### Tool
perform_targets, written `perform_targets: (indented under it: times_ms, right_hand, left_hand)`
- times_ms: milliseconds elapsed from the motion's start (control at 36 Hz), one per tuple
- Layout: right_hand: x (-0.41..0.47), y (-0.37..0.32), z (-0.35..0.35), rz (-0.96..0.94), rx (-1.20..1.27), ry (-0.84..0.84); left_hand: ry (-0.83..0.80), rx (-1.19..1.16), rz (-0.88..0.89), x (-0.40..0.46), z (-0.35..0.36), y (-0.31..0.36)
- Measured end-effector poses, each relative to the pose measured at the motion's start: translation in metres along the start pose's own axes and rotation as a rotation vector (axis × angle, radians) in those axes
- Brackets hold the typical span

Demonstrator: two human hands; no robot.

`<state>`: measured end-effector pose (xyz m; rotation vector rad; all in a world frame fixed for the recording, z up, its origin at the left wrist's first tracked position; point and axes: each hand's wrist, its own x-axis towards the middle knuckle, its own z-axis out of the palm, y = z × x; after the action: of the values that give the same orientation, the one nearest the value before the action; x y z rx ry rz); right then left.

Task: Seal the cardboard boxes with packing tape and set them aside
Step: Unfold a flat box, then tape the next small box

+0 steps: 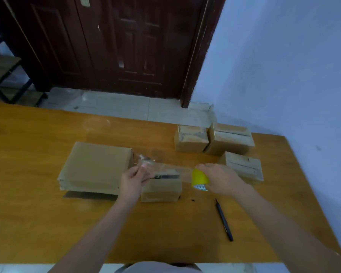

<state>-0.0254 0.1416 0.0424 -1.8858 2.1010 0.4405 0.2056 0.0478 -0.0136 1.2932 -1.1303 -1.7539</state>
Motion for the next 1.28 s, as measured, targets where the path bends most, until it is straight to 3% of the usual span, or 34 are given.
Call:
perform_targets:
  times_ms: [194, 444, 944, 1083, 1194, 1278]
  right_hand:
    - [0.018, 0.004, 0.007, -0.038, -0.051, -0.023]
    - [0.053, 0.004, 0.012, -0.192, -0.015, -0.218]
    - [0.072, -0.019, 0.027, -0.195, -0.076, -0.255]
    - [0.074, -0.023, 0.033, -0.179, -0.099, -0.242]
    - [0.074, -0.022, 0.036, -0.174, -0.087, -0.213]
    - [0.073, -0.02, 0.039, -0.165, -0.059, -0.208]
  left_hand:
    - [-0.001, -0.235, -0.163, 0.011, 0.001, -0.036]
    - [0.033, -0.329, -0.137, 0.002, -0.004, -0.045]
    - [0.095, -0.435, -0.177, 0.007, -0.006, -0.059]
    - [0.222, -0.077, -0.115, 0.0, -0.011, -0.053]
    - [0.315, 0.444, 0.128, -0.009, -0.013, -0.055]
    - [0.368, 0.492, 0.133, -0.011, -0.006, -0.055]
